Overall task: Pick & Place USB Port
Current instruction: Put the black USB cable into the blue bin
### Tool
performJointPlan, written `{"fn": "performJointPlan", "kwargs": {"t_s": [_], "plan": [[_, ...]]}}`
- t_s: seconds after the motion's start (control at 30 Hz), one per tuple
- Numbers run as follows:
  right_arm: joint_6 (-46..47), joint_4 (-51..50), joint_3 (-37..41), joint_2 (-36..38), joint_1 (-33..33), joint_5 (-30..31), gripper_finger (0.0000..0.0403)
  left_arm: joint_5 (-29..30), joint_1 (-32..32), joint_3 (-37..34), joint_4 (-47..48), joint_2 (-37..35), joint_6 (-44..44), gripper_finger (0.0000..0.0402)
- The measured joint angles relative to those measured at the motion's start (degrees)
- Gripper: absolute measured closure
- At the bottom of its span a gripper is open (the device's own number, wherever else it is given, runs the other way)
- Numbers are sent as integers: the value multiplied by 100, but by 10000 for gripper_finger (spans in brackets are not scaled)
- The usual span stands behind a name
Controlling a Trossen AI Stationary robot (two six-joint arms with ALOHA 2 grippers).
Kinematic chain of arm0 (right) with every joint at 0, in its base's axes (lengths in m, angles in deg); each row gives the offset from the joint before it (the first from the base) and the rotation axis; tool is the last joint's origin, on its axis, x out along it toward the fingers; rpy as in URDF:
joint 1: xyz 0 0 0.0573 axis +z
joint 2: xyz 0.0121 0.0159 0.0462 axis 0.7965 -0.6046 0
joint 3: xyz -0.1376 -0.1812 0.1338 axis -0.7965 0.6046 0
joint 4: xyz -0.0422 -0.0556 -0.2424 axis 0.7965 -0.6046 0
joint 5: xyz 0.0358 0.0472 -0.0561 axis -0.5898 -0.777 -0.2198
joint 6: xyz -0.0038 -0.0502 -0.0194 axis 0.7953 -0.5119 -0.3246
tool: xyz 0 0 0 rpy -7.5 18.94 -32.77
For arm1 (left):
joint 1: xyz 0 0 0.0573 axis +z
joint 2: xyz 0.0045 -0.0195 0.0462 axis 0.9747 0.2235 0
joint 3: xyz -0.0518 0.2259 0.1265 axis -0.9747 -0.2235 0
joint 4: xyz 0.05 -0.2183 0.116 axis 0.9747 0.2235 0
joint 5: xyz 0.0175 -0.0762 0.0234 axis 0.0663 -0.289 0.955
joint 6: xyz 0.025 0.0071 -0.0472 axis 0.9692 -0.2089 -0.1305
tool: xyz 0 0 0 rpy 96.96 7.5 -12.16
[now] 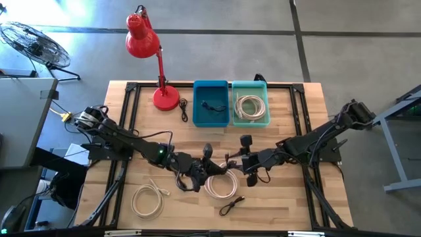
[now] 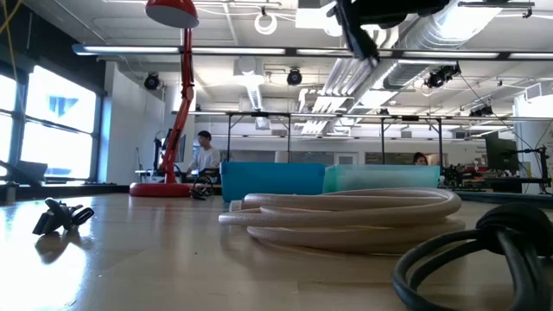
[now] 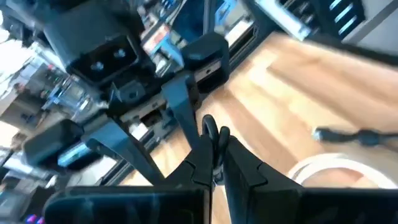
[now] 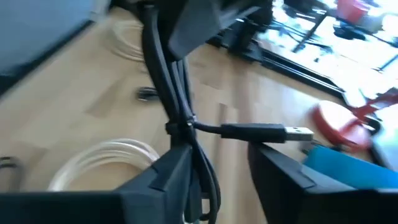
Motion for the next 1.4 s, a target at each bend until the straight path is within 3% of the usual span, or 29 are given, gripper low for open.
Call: {"fn": "performJointPlan", "kwargs": {"t_s": [0.17,0.33,0.57,0.67,1.0,1.17,1.4], "plan": [[-3,-115,-17,11,6,1031,204,1277,8,-19,960,23,-132,394],[11,-246,-17,9,-2,2122,191,2829,79,-20,1832,20,-242,394],[39,-241,-17,9,0,2545,198,3145,831,-14,1826,20,547,394],[166,-242,-17,9,-2,2544,203,2969,1366,-14,1828,20,679,394],[184,-344,-17,9,-2,2328,219,1242,2916,-14,2040,20,470,390],[419,-593,-15,9,0,2255,229,609,3272,-11,2354,15,284,340],[583,-723,-13,7,-2,2166,247,539,3387,-7,2722,13,188,272]]}}
